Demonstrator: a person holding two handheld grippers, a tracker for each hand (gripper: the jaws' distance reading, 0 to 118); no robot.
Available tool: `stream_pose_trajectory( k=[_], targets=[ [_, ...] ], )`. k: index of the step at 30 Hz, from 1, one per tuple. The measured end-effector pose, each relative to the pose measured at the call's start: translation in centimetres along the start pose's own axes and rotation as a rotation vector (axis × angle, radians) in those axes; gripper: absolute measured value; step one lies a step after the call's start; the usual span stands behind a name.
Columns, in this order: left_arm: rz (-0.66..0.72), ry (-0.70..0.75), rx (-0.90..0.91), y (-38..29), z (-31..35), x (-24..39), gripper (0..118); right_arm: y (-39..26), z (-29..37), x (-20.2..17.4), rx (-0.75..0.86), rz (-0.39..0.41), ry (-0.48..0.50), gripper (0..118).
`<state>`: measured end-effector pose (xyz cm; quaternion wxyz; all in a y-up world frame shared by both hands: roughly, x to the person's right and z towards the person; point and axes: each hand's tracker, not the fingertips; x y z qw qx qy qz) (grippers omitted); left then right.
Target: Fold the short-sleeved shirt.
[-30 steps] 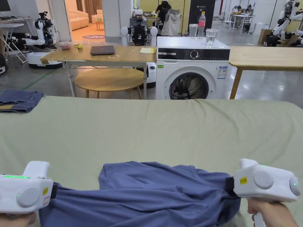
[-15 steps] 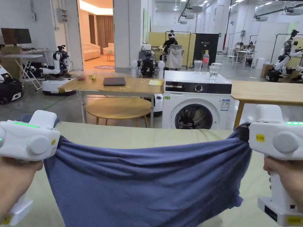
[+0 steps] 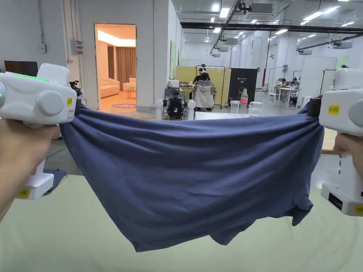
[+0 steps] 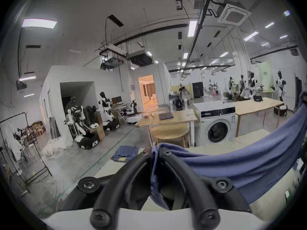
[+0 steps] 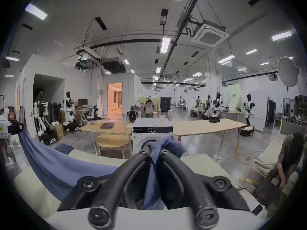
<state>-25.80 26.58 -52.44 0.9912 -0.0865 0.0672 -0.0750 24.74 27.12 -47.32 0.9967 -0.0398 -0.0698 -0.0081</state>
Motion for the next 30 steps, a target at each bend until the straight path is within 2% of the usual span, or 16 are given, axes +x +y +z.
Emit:
stream_pose_trajectory(
  k=[4,8,13,16,20,22,26,30],
  targets=[
    [-0.01,0.002,-0.027,-1.9,-2.4,1.3,1,-3.1,-2.3,0.2,-0.03,0.002,-0.023,4],
    [-0.022,-0.015,-0.136,-8.8,-5.0,3.1,1,-10.3,-4.4,0.8,-0.12,0.008,-0.047,4],
    [0.061,-0.059,-0.225,-15.2,-5.0,4.0,1,-17.6,-4.5,2.9,-0.182,-0.037,-0.064,4],
    [0.046,-0.083,-0.212,-16.9,-2.5,4.1,1,-20.3,-1.9,4.0,-0.214,-0.036,-0.054,4],
    [-0.006,-0.116,-0.234,-20.8,2.8,3.6,1,-24.7,3.7,5.0,-0.274,0.012,-0.029,4],
    [-0.019,-0.143,-0.277,-24.0,6.0,2.9,1,-27.6,7.3,5.2,-0.321,-0.005,-0.018,4],
    [0.04,-0.166,-0.431,-32.9,12.1,1.2,1,-34.9,13.8,5.3,-0.44,0.015,0.008,4],
    [0.168,-0.165,-0.612,-41.7,15.8,-0.3,1,-42.3,17.9,4.3,-0.595,0.118,0.005,4]
  ],
)
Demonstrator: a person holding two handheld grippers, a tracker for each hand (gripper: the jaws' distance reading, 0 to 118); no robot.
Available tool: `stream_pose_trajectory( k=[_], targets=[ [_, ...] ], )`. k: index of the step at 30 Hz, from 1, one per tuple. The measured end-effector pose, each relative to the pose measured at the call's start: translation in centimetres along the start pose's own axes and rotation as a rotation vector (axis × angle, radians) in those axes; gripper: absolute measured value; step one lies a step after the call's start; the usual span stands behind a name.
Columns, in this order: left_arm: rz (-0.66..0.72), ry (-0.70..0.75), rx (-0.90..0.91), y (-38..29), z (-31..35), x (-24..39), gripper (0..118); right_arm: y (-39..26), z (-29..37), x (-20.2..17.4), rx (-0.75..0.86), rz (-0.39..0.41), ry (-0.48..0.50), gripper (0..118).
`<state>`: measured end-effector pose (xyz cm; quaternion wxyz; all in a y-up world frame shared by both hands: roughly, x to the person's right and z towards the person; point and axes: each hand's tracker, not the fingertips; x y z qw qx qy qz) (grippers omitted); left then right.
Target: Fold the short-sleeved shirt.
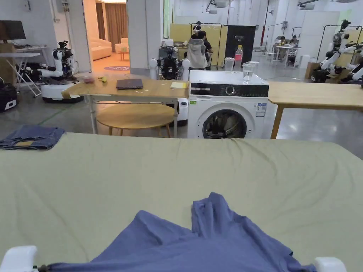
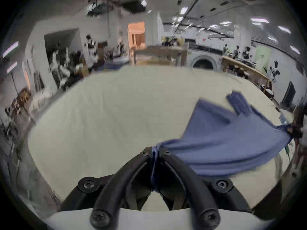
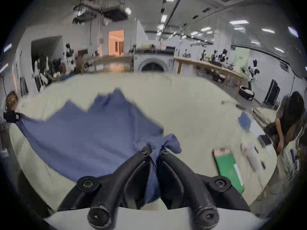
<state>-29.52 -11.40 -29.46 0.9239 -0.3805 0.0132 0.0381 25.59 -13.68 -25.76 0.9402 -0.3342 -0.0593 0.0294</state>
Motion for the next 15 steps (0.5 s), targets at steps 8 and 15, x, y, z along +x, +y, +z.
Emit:
stream_pose_trajectory(
  k=[8,15],
  targets=[
    [-0.057,0.02,0.162,1.1,4.9,3.0,115,1.9,4.1,-1.4,0.112,-0.04,0.036,115],
    [-0.2,-0.109,0.405,8.5,8.4,10.7,114,11.2,9.7,-7.6,0.394,-0.007,0.15,115]
  ],
)
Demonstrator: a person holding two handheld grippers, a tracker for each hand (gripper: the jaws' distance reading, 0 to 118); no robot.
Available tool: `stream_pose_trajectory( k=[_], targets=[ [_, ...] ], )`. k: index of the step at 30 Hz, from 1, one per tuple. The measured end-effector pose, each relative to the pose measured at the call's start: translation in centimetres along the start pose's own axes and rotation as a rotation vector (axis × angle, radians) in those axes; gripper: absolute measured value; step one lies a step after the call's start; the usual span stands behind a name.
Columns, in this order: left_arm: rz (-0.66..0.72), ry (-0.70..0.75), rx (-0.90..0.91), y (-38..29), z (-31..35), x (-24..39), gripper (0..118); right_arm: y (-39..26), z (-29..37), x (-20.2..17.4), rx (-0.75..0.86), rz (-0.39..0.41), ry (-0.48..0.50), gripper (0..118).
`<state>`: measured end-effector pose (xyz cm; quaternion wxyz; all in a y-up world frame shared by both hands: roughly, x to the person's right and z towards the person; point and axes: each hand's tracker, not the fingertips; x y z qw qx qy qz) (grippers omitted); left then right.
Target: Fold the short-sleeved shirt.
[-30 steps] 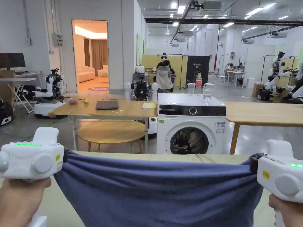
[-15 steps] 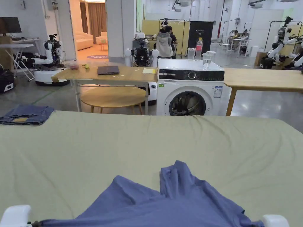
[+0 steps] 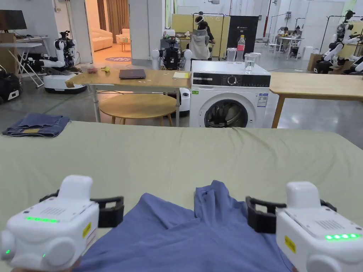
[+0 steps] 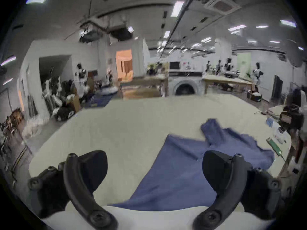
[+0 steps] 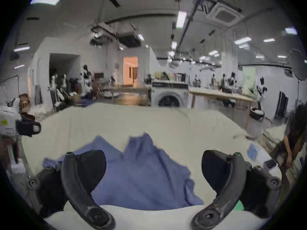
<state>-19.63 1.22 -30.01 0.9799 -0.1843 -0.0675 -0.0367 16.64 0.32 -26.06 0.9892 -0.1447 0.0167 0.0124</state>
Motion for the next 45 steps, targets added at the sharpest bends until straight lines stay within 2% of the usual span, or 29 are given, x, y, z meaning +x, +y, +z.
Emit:
stream_pose_trajectory(
  k=[1,2,3,4,5,7,11,16,17,18,19,20,22,23,25,28,29,32,35,36,37,38,39,40,42,45],
  targets=[
    [-0.008,0.017,0.004,0.6,-0.2,0.6,110,0.5,-0.1,-0.5,0.007,0.006,0.016,113],
    [-0.026,0.022,-0.002,1.0,-0.3,0.9,90,0.7,-0.1,-1.1,0.035,0.014,0.01,95],
    [-0.03,0.022,-0.006,0.6,-0.6,0.7,57,0.9,-0.1,-1.7,0.062,0.033,-0.015,62],
    [-0.028,0.029,-0.007,0.5,-0.8,0.7,18,0.9,-0.3,-2.2,0.069,0.046,-0.045,17],
    [-0.021,0.027,-0.006,0.4,-0.7,0.2,1,0.6,-0.4,-2.3,0.079,0.041,-0.052,0],
    [0.002,-0.018,-0.045,0.0,-0.5,-1.1,1,0.6,-0.7,-2.5,0.063,0.025,-0.003,0],
    [-0.04,0.082,-0.105,-2.4,0.1,-5.3,1,0.0,-1.3,-3.1,0.052,0.04,0.007,0],
    [0.106,0.105,-0.264,-8.0,0.5,-12.5,1,-1.6,-3.1,-4.1,0.001,0.019,0.043,0],
    [0.13,0.114,-0.287,-9.1,0.5,-13.4,14,-1.8,-3.4,-4.4,-0.011,0.021,0.045,0],
    [0.152,0.115,-0.318,-10.2,0.5,-14.3,45,-2.2,-3.8,-4.7,-0.021,0.025,0.048,0],
    [0.181,0.1,-0.344,-11.4,-0.6,-15.5,87,-2.5,-4.2,-5.0,-0.033,0.028,0.053,0],
    [0.199,0.086,-0.383,-12.4,-1.1,-16.0,118,-2.7,-4.5,-5.2,-0.045,0.028,0.058,0],
    [0.197,0.083,-0.354,-13.8,-1.7,-16.5,118,-3.2,-5.1,-5.7,-0.064,0.028,0.069,0],
    [0.199,0.106,-0.431,-13.9,-1.9,-15.4,118,-3.4,-5.4,-5.9,-0.069,0.032,0.071,0],
    [0.193,0.11,-0.448,-14.9,-3.1,-15.1,117,-3.6,-5.8,-6.2,-0.083,0.038,0.075,0],
    [0.189,0.1,-0.479,-16.2,-5.8,-15.1,112,-3.9,-6.2,-6.1,-0.102,0.045,0.08,0],
    [0.177,0.097,-0.491,-16.4,-6.4,-14.8,107,-4.1,-6.3,-6.0,-0.105,0.048,0.078,0],
    [0.088,0.099,-0.565,-18.1,-8.8,-14.0,98,-4.2,-6.9,-5.4,-0.12,0.049,0.071,0],
    [0.08,0.102,-0.538,-18.8,-8.9,-13.9,95,-4.3,-7.2,-4.6,-0.132,0.039,0.06,0],
    [0.073,0.096,-0.529,-18.7,-8.5,-13.8,87,-4.4,-7.3,-4.3,-0.135,0.036,0.056,0],
    [0.057,0.083,-0.508,-18.5,-8.1,-13.6,72,-4.4,-7.3,-4.1,-0.137,0.032,0.054,0],
    [0.025,0.086,-0.483,-18.4,-7.6,-13.1,45,-4.4,-7.5,-3.9,-0.139,0.028,0.051,0],
    [0.017,0.075,-0.482,-18.2,-6.8,-12.4,23,-4.5,-7.7,-3.6,-0.144,0.024,0.049,0],
    [0.025,0.047,-0.484,-18.2,-6.7,-12.0,7,-4.6,-8.0,-3.3,-0.15,0.019,0.049,0],
    [0.022,0.053,-0.474,-18.2,-6.4,-11.7,1,-4.8,-8.8,-2.8,-0.169,0.02,0.047,0],
    [0.051,0.056,-0.361,-16.0,-4.3,-11.0,0,-4.9,-10.0,-1.7,-0.189,0.042,0.039,0]
  ],
)
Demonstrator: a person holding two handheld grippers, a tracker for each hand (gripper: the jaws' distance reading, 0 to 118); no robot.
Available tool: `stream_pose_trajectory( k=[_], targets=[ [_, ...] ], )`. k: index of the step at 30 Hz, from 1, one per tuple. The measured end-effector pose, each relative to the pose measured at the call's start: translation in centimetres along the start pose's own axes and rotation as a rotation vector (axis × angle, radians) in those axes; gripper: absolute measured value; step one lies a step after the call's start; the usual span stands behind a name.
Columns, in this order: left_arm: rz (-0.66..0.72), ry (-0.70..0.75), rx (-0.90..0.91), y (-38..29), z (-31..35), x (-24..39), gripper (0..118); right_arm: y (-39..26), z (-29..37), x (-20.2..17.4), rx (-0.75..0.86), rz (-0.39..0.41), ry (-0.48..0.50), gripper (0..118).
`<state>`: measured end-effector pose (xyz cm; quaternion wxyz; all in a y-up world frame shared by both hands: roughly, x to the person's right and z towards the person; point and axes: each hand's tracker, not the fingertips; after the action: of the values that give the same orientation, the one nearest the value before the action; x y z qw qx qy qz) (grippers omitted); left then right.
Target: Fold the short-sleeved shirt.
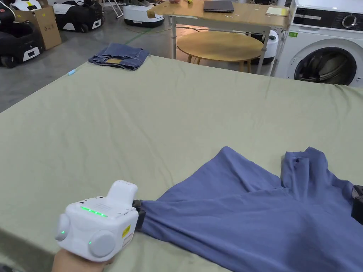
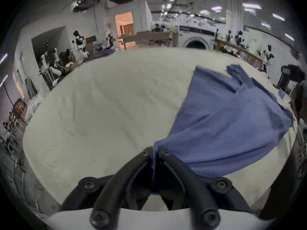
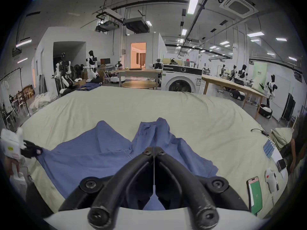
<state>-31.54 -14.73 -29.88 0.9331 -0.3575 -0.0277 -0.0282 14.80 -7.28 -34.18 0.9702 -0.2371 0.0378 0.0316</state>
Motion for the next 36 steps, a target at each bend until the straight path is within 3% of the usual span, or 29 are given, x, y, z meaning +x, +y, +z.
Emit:
stream_pose_trajectory(
  k=[8,9,11,12,14,20,21,22,23,25,29,32,36],
  targets=[
    [0.054,-0.079,0.057,3.9,4.1,1.9,0,1.2,-8.7,6.1,-0.176,0.041,-0.066,4],
    [0.063,-0.081,0.054,4.0,4.0,2.0,0,1.5,-10.2,6.8,-0.177,0.052,-0.083,24],
    [0.074,-0.081,0.044,3.9,2.7,1.1,0,2.2,-13.0,8.5,-0.179,0.046,-0.014,101],
    [0.076,-0.078,0.038,3.9,2.5,1.1,0,2.5,-14.9,9.3,-0.234,0.03,0.015,101],
    [0.07,-0.066,0.024,3.9,1.7,0.9,0,2.8,-17.4,9.9,-0.249,0.05,-0.02,118],
    [0.066,-0.039,-0.026,3.4,-0.2,0.4,0,0.3,-23.5,10.6,-0.44,0.071,-0.033,115],
    [0.067,-0.038,-0.034,3.3,-0.4,0.3,0,-0.4,-23.6,10.5,-0.49,0.073,-0.006,97],
    [0.07,-0.036,-0.037,3.3,-0.6,0.2,0,-1.0,-23.1,10.4,-0.497,0.044,0.063,64],
    [0.074,-0.037,-0.042,3.3,-0.9,0.1,0,-0.8,-21.9,10.2,-0.403,0.024,0.042,51],
    [0.087,-0.044,-0.062,3.4,-1.6,-0.1,0,-0.4,-20.8,10.2,-0.447,-0.027,0.121,0],
    [0.105,-0.07,-0.064,4.4,-2.9,0.1,0,1.0,-17.1,9.0,-0.377,0.048,0.08,0],
    [0.087,-0.07,-0.03,6.5,-2.7,0.6,0,4.2,-13.0,8.9,-0.242,0.0,0.095,0],
    [0.079,-0.073,0.065,11.9,-0.9,1.9,0,9.8,-7.2,8.4,-0.076,0.049,0.055,0]
  ],
)
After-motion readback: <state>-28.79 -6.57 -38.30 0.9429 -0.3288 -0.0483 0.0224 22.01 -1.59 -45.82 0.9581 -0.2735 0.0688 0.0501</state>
